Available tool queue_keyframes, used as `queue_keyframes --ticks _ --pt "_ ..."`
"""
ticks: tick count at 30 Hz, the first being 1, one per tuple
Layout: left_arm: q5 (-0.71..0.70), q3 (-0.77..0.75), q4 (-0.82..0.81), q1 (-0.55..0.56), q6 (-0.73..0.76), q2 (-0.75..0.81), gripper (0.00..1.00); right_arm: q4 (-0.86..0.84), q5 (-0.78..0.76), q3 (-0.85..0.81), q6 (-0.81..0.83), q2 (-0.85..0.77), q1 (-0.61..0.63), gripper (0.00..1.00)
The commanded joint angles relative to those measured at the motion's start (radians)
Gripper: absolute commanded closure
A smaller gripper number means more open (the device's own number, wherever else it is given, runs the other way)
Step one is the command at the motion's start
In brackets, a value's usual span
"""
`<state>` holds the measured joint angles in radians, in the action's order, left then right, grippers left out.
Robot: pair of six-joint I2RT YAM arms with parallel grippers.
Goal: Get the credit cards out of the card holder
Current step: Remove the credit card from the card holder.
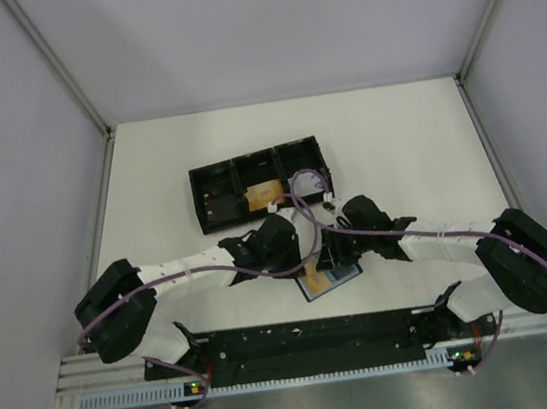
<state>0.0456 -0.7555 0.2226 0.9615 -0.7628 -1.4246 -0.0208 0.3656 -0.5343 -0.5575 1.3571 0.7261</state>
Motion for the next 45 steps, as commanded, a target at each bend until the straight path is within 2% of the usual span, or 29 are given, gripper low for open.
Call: queue_keyframes --ticks 1,5,9,20,24,35,41,45 --pt "0.022 -0.013 -0.054 0.003 -0.018 -0.069 0.84 -0.129 0.062 0.025 -0.022 0.042 -0.017 0.62" --pt "0.034 0.007 -0.066 0.003 -0.032 -0.117 0.86 -0.157 0.093 0.033 -0.025 0.079 -0.022 0.64" --pt "0.037 0.018 -0.077 0.003 -0.041 -0.134 0.87 -0.212 0.134 0.046 -0.042 0.105 -0.022 0.70" --pt "-0.027 0.022 -0.031 0.003 -0.029 -0.134 0.90 -0.366 0.242 0.109 -0.094 0.103 -0.073 1.00" --pt "-0.035 0.021 -0.014 0.003 -0.020 -0.146 1.00 -0.392 0.279 0.125 -0.073 0.109 -0.102 1.00" --pt "-0.035 0.018 0.006 0.002 -0.009 -0.160 1.00 -0.427 0.391 0.160 -0.045 0.135 -0.244 1.00" --pt "-0.036 0.015 0.014 0.003 -0.007 -0.154 1.00 -0.433 0.409 0.151 -0.045 0.177 -0.255 1.00" --pt "-0.027 0.031 -0.025 0.003 -0.027 -0.085 0.99 -0.470 0.417 0.161 -0.071 0.180 -0.252 1.00"
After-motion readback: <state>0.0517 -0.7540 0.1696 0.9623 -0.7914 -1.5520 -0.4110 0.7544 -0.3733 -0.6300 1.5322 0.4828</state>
